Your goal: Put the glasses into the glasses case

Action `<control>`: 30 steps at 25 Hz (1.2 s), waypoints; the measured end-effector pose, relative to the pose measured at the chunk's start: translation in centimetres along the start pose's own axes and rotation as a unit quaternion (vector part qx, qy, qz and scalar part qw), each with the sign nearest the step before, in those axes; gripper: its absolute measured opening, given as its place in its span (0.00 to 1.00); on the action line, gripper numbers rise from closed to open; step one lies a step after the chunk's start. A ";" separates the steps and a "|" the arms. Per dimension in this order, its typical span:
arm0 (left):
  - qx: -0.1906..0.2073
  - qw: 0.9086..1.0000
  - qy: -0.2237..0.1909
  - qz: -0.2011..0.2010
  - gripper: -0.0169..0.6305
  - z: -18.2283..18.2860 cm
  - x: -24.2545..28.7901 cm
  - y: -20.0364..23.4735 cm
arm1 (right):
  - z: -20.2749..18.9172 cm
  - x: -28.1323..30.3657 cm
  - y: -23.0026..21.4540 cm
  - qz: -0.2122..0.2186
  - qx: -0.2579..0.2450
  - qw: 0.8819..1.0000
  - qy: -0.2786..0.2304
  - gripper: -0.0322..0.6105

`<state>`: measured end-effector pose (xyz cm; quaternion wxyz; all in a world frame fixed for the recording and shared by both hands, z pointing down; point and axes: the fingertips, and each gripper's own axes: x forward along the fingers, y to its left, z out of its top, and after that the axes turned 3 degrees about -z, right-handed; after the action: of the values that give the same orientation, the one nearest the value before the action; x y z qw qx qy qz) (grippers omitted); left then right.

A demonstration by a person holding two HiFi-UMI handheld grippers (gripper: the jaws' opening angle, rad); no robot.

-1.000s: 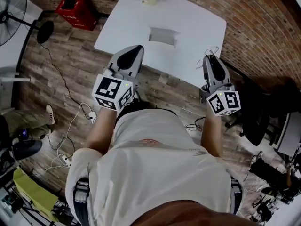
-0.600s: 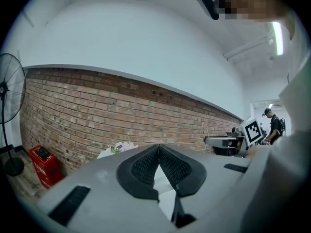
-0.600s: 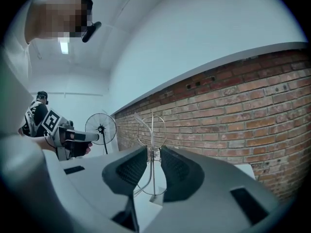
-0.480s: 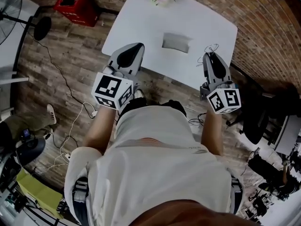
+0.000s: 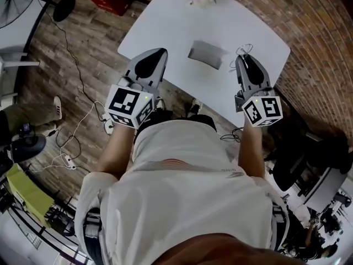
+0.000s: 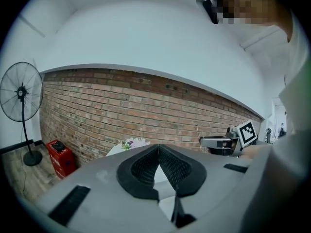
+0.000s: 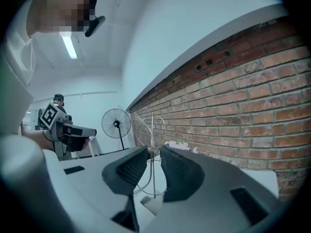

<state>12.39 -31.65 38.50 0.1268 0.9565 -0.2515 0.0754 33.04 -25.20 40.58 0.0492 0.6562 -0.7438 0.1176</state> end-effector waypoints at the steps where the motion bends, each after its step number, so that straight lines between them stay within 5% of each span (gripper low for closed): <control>1: -0.006 1.000 0.004 0.012 0.05 -0.4 0.2 -0.3 | -0.4 0.3 -0.7 0.012 -0.004 1.000 0.010 0.27; 7: -0.031 0.998 0.016 0.060 0.05 -2.4 0.8 -0.7 | -3.6 3.3 -2.9 0.042 -0.061 0.995 0.072 0.27; 11: -0.042 0.995 0.018 0.089 0.05 -3.3 -0.6 -0.3 | -7.1 6.1 -1.9 0.079 -0.116 0.980 0.140 0.27; 18: -0.053 0.992 0.012 0.116 0.05 -3.4 -2.4 0.9 | -16.0 10.4 0.3 0.139 -0.230 0.917 0.295 0.27; 24: -0.055 0.992 0.020 0.112 0.05 -4.0 -2.7 1.0 | -23.7 12.1 0.6 0.145 -0.309 0.862 0.375 0.27; 30: -0.063 0.991 0.033 0.111 0.05 -4.9 -3.4 1.6 | -26.8 12.8 0.8 0.148 -0.346 0.829 0.413 0.27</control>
<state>8.29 -30.06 42.84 0.1858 0.9099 -0.3559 0.1041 28.37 -31.02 69.32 0.5576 0.3685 -0.7343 0.1191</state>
